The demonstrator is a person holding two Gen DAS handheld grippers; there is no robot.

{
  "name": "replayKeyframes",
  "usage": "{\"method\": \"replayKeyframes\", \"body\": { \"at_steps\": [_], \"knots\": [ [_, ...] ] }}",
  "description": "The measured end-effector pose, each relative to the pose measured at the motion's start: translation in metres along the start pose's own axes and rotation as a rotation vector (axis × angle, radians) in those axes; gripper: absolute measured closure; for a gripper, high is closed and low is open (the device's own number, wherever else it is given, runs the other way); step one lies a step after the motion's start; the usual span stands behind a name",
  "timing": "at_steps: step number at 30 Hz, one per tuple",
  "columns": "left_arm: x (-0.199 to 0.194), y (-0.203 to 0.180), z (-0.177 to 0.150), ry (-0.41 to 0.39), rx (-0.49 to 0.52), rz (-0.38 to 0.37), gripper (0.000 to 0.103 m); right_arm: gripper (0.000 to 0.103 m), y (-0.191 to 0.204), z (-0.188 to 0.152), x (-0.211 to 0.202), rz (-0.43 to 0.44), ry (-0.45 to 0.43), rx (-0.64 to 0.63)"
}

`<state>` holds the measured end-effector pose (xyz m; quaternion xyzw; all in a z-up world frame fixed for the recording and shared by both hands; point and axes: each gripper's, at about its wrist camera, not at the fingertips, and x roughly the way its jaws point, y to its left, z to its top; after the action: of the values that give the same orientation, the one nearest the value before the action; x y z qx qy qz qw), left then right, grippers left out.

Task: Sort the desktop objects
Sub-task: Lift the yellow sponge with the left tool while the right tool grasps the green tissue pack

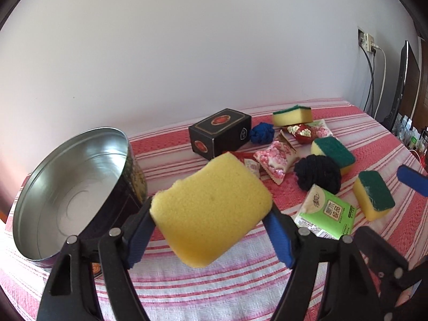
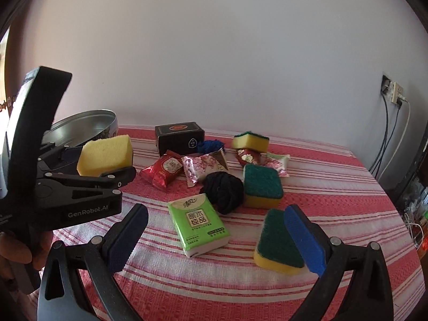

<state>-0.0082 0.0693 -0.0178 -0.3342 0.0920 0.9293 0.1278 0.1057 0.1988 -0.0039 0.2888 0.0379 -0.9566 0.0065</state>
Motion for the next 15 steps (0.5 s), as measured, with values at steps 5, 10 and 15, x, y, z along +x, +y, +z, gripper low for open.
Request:
{"method": "replayKeyframes", "body": {
  "at_steps": [5, 10, 15],
  "knots": [
    [-0.006, 0.009, -0.002, -0.027, 0.006, 0.036, 0.026, 0.001, 0.011, 0.003, 0.042, 0.029, 0.142, -0.007],
    [-0.007, 0.015, 0.0, -0.035, -0.013, 0.034, 0.026, 0.031, 0.011, -0.006, 0.075, 0.056, 0.285, 0.047],
    [-0.007, 0.015, -0.001, -0.031, -0.014, 0.029, 0.026, 0.049, 0.009, -0.017, 0.08, 0.074, 0.282, 0.079]
  ]
}}
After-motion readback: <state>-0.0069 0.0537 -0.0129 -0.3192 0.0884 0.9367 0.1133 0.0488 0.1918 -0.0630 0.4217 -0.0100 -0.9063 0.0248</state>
